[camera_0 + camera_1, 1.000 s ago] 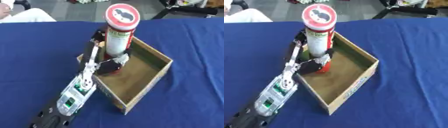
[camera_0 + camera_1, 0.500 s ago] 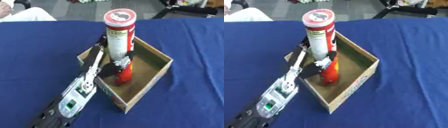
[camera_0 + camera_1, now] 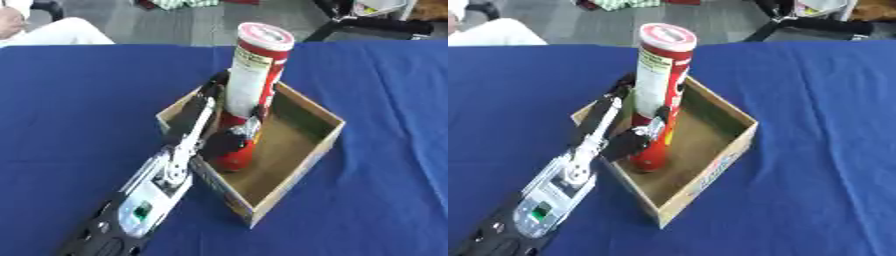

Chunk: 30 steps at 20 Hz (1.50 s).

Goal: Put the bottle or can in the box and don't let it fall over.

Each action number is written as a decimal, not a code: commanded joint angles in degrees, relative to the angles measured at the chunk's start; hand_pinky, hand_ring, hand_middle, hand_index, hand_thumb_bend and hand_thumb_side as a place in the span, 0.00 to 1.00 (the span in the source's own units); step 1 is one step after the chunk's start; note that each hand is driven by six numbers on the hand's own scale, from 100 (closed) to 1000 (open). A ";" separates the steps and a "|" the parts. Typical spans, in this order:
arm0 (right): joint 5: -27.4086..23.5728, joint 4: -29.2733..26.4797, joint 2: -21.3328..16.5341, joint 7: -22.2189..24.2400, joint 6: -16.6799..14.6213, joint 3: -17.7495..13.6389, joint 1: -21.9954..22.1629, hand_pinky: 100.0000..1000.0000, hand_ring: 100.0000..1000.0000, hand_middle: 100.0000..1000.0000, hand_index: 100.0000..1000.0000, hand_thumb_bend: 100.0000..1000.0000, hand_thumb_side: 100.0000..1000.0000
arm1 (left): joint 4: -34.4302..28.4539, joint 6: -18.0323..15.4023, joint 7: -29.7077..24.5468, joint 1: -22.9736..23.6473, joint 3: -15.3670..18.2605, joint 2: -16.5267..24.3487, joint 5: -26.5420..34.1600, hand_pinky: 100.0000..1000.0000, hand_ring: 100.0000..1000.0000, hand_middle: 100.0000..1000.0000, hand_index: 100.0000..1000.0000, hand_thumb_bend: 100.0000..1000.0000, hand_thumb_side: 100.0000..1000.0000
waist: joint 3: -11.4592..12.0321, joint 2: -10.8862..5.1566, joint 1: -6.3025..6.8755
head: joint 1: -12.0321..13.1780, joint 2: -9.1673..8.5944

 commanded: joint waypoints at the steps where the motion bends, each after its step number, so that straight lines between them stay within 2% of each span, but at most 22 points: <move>1: -0.34 -1.06 -1.26 -0.12 -0.14 -0.44 -0.26 0.81 0.60 0.85 0.53 0.00 0.55 | -1.62 1.26 -0.99 -0.31 0.54 0.60 -0.22 1.00 1.00 1.00 1.00 0.00 0.00 | 0.08 -1.38 -0.37 | 0.12 -0.07; 8: -0.24 -1.06 -1.25 -0.04 -0.11 -0.28 0.00 0.81 0.60 0.85 0.53 0.00 0.55 | -5.10 3.49 -0.10 0.46 1.02 1.84 1.74 1.00 0.99 1.00 1.00 0.00 0.05 | 0.48 -1.89 -0.28 | -0.38 0.20; 9: -0.26 -1.06 -1.28 -0.02 -0.13 -0.25 0.04 0.81 0.60 0.85 0.53 0.00 0.56 | -5.91 3.72 0.04 0.54 1.19 2.16 2.13 1.00 0.99 1.00 1.00 0.00 0.24 | 0.56 -1.98 -0.26 | -0.45 0.26; 10: -0.28 -1.06 -1.33 -0.02 -0.16 -0.23 0.09 0.81 0.60 0.85 0.53 0.00 0.55 | -6.81 3.91 0.18 0.64 1.43 2.52 2.49 1.00 0.99 1.00 1.00 0.00 0.06 | 0.63 -2.08 -0.24 | -0.51 0.30; 12: -0.27 -1.06 -1.37 -0.09 -0.21 -0.25 0.24 0.81 0.60 0.85 0.53 0.00 0.55 | -9.02 4.14 0.49 0.91 2.18 3.32 3.37 1.00 0.98 1.00 0.99 0.00 0.16 | 0.73 -2.21 -0.26 | -0.66 0.35; 13: -0.26 -1.06 -1.40 -0.13 -0.24 -0.27 0.33 0.81 0.60 0.85 0.53 0.00 0.55 | -10.18 4.26 0.59 1.09 2.62 3.73 3.89 1.00 0.98 1.00 0.99 0.00 0.17 | 0.73 -2.26 -0.28 | -0.72 0.38; 15: -0.26 -1.06 -1.39 -0.27 -0.29 -0.34 0.51 0.81 0.60 0.85 0.53 0.00 0.55 | -12.71 4.28 1.06 1.55 3.94 4.52 5.26 1.00 0.97 1.00 0.97 0.00 0.42 | 0.71 -2.38 -0.35 | -0.85 0.48; 16: -0.26 -1.06 -1.38 -0.34 -0.32 -0.37 0.55 0.81 0.60 0.85 0.53 0.00 0.55 | -14.10 4.21 1.35 1.83 4.60 4.88 6.09 1.00 0.97 1.00 0.97 0.00 0.42 | 0.71 -2.41 -0.38 | -0.89 0.50; 17: -0.25 -1.06 -1.37 -0.37 -0.37 -0.34 0.60 0.80 0.60 0.84 0.53 0.00 0.55 | -15.47 4.12 1.66 1.89 5.29 5.24 6.92 1.00 0.97 1.00 0.96 0.00 0.50 | 0.77 -2.47 -0.47 | -1.03 0.55; 22: -0.06 -1.06 -1.49 -0.55 -1.11 -0.29 1.06 0.80 0.60 0.84 0.53 0.00 0.55 | -22.60 0.47 3.13 3.58 10.20 8.03 11.31 1.00 0.96 1.00 0.96 0.00 0.52 | 1.44 -2.61 -0.76 | -1.66 0.87; 25: -0.07 -1.06 -1.41 -0.55 -1.51 -0.14 1.33 0.80 0.60 0.84 0.53 0.00 0.55 | -26.74 -2.19 3.83 5.89 13.30 10.13 13.99 1.00 0.87 1.00 0.90 0.00 0.53 | 1.86 -2.71 -0.91 | -1.88 1.04; 30: 0.21 -1.06 -0.68 0.30 -1.64 0.23 1.58 0.80 0.60 0.84 0.54 0.00 0.55 | -27.92 -6.59 7.59 9.34 18.87 13.29 18.39 1.00 0.85 1.00 0.87 0.00 0.54 | 2.48 -2.83 -1.16 | -2.39 1.38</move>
